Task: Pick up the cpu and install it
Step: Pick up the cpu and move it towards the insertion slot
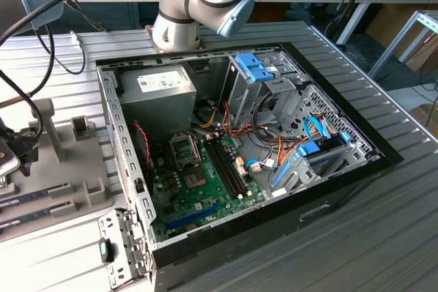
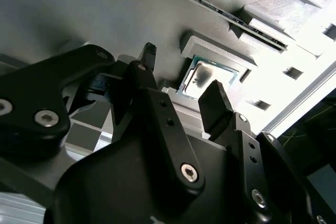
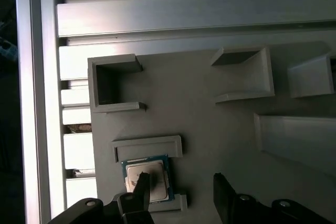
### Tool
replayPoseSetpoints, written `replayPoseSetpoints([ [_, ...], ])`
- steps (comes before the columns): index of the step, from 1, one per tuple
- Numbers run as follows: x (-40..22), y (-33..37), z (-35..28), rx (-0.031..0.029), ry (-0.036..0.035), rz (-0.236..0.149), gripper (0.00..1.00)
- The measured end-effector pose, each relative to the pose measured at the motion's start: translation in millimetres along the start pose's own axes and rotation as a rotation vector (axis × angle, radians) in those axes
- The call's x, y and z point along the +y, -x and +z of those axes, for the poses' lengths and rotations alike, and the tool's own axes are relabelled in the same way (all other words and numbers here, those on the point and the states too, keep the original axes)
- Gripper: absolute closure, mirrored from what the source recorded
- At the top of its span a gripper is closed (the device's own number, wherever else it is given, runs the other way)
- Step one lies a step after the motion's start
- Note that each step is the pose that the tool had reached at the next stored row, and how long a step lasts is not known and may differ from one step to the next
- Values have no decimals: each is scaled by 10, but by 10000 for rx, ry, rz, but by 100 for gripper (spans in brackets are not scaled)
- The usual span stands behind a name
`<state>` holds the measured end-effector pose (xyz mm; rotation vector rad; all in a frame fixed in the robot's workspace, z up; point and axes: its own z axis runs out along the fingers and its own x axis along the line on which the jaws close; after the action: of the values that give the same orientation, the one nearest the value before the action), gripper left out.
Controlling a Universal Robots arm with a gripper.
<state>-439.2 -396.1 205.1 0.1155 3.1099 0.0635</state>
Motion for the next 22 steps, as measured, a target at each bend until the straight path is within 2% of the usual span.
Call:
replayPoseSetpoints([
  [3,-6,-78,-2,-35,3,-2,40],
  [10,-15,-199,-5,-49,4,-2,40],
  [16,-19,-259,-3,-47,3,-2,40],
  [22,-20,-265,5,-48,3,-2,40],
])
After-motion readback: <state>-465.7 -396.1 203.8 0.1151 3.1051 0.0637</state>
